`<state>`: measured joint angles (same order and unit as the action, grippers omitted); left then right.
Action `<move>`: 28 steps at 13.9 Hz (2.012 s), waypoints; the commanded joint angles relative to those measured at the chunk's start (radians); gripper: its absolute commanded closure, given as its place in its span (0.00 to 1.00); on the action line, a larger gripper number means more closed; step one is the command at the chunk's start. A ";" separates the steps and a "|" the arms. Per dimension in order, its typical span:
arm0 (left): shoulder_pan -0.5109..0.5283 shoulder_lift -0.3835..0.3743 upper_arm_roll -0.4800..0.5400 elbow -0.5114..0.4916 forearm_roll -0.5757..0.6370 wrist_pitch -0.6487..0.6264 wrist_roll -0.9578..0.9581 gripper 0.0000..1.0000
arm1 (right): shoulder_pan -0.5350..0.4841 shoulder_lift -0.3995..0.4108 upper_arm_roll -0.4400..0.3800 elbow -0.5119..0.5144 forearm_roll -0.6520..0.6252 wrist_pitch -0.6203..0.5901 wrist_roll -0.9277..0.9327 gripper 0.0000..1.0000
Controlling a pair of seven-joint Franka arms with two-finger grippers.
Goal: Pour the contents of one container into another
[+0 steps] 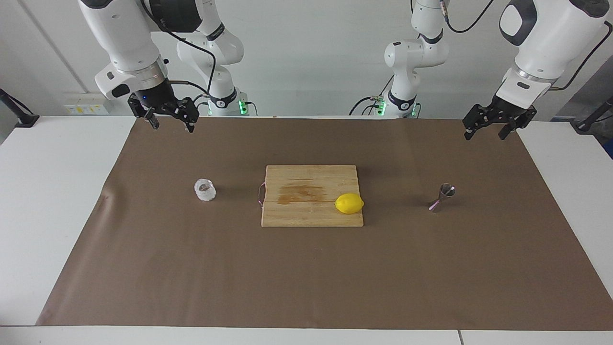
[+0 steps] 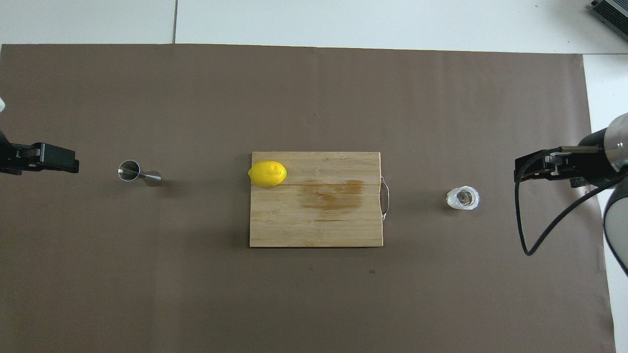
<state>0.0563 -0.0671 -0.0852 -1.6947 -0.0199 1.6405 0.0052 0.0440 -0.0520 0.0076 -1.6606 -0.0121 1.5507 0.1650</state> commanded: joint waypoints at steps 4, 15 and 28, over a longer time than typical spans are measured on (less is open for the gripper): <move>-0.013 -0.025 0.008 -0.026 0.015 0.001 -0.007 0.00 | -0.016 -0.003 0.006 0.002 0.029 -0.009 -0.016 0.00; -0.007 -0.025 0.010 -0.022 0.015 -0.001 -0.008 0.00 | -0.016 -0.003 0.006 0.002 0.029 -0.011 -0.016 0.00; -0.007 -0.027 0.010 -0.025 0.015 -0.037 -0.008 0.00 | -0.016 -0.003 0.006 0.002 0.029 -0.009 -0.016 0.00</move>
<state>0.0564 -0.0685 -0.0827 -1.6952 -0.0199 1.6289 0.0051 0.0440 -0.0520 0.0076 -1.6606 -0.0121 1.5507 0.1650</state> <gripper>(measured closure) 0.000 0.000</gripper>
